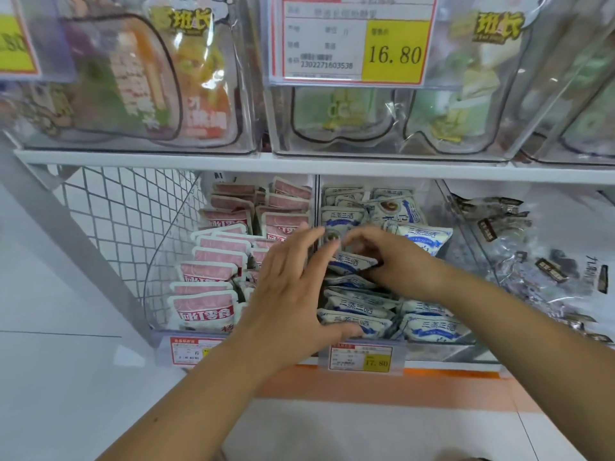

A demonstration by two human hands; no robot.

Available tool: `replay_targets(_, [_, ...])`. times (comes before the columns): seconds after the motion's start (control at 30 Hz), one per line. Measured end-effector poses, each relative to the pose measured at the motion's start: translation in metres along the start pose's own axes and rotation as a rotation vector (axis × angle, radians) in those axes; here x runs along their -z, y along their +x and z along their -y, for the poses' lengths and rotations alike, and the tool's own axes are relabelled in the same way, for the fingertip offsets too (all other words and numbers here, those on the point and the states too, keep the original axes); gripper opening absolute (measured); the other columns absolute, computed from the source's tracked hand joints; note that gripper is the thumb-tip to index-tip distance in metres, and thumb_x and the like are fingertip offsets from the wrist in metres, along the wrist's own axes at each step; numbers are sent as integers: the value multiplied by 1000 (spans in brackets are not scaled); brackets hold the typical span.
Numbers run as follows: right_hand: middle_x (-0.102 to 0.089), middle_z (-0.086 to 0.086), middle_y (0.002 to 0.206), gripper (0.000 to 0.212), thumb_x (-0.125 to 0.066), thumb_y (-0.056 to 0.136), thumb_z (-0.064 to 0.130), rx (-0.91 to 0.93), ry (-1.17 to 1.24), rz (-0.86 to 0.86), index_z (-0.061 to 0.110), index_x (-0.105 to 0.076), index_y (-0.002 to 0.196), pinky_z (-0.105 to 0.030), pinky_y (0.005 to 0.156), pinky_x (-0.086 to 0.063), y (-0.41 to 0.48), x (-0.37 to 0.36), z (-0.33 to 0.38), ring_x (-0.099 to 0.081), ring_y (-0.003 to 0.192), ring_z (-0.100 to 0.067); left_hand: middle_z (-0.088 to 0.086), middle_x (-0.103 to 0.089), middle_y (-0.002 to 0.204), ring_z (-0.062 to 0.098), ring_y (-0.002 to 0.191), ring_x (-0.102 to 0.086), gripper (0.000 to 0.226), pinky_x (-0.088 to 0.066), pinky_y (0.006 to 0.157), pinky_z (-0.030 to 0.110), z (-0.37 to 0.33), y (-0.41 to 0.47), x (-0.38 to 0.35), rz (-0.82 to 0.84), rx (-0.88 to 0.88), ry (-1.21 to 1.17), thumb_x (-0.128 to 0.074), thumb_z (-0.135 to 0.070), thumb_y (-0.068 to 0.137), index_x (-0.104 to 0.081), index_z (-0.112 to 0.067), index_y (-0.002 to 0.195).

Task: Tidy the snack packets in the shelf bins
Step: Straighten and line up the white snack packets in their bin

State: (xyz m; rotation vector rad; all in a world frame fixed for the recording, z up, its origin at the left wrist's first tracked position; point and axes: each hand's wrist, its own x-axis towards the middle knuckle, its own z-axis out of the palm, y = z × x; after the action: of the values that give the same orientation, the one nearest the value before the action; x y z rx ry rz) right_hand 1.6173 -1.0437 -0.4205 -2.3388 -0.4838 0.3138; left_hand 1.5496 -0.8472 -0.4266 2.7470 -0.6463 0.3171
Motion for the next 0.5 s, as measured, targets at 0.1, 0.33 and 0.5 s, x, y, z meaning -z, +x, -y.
replay_targets(0.1, [-63, 12, 123, 52, -56, 84, -6, -18, -124, 151, 32, -60, 120, -20, 98, -45, -3, 12, 7, -56, 114, -2, -10, 10, 159, 9, 140, 29, 111, 13, 117, 46, 1, 6, 0, 94, -35, 97, -37, -88, 69, 1, -26, 153])
replay_targets(0.33, [-63, 5, 98, 20, -59, 89, 42, 47, -681, -217, 30, -69, 101, -27, 80, -41, 4, 46, 20, -49, 102, -16, -12, -36, 145, 14, 146, 7, 96, 10, 115, 49, 1, 14, 2, 83, -74, 110, -31, -90, 67, -37, -31, 142])
replay_targets(0.5, [-48, 2, 70, 28, -62, 85, 46, -96, -712, -113, 20, -63, 77, -30, 69, -34, 15, 32, 14, -51, 88, -22, -14, -38, 142, 13, 146, 3, 88, 5, 116, 49, 4, 9, 0, 64, -87, 72, -35, -87, 70, -41, -32, 139])
